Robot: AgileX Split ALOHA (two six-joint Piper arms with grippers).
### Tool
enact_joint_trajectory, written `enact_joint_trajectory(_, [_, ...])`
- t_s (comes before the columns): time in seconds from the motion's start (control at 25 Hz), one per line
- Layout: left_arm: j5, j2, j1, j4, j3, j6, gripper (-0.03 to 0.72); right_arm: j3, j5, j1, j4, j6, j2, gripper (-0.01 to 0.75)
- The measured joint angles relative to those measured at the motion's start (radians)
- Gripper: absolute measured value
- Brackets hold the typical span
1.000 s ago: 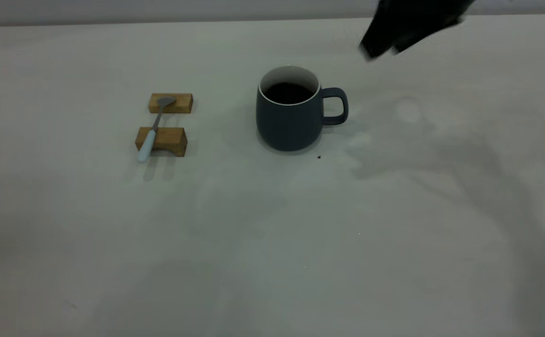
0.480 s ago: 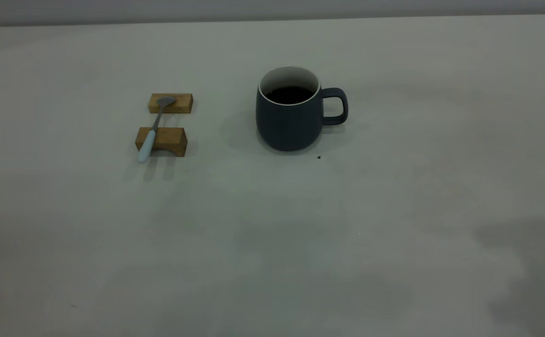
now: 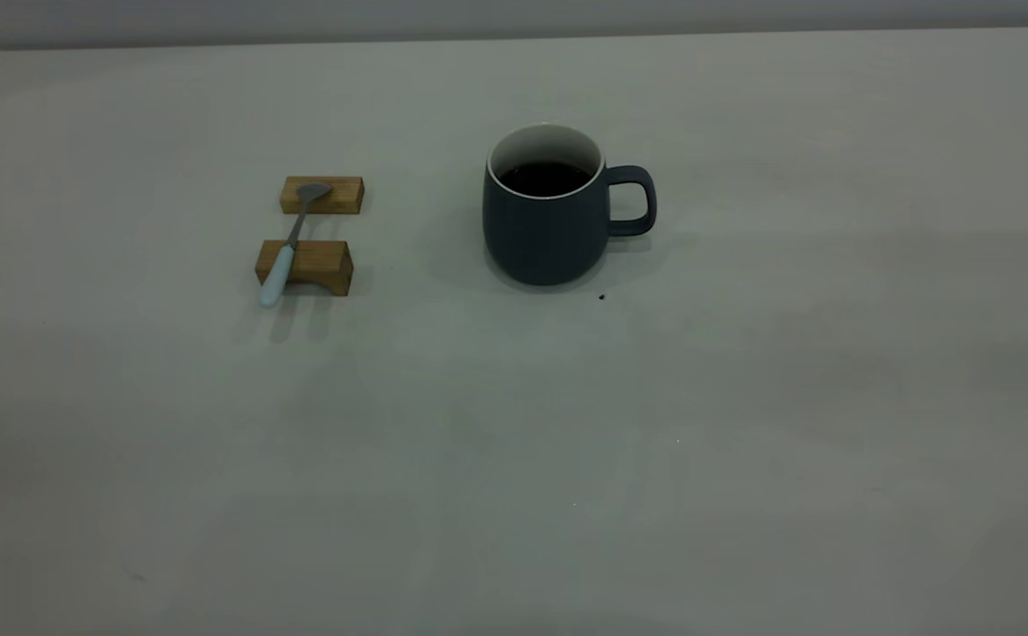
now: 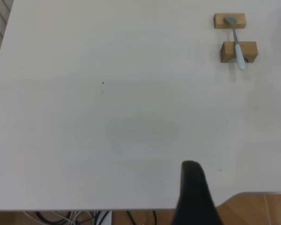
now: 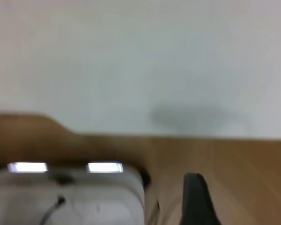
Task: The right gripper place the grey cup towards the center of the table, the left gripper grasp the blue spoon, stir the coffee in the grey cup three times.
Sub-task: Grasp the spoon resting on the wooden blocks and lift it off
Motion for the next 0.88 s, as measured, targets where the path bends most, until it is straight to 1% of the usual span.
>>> enact_joint_trajectory(0.24, [0.000, 0.000, 0.000, 0.000, 0.000, 0.000, 0.577, 0.002, 0.010, -0.007, -0.008, 0.007, -0.273, 0.514])
enact_joint_trajectory(0.52, [0.000, 0.000, 0.000, 0.000, 0.000, 0.000, 0.577, 0.002, 0.020, -0.099, -0.013, 0.006, -0.525, 0.514])
enact_joint_trajectory(0.64, [0.000, 0.000, 0.000, 0.000, 0.000, 0.000, 0.577, 0.002, 0.026, -0.112, -0.013, 0.005, -0.544, 0.514])
enact_joint_trajectory(0.88, [0.000, 0.000, 0.000, 0.000, 0.000, 0.000, 0.577, 0.002, 0.026, -0.112, -0.013, 0.004, -0.546, 0.514])
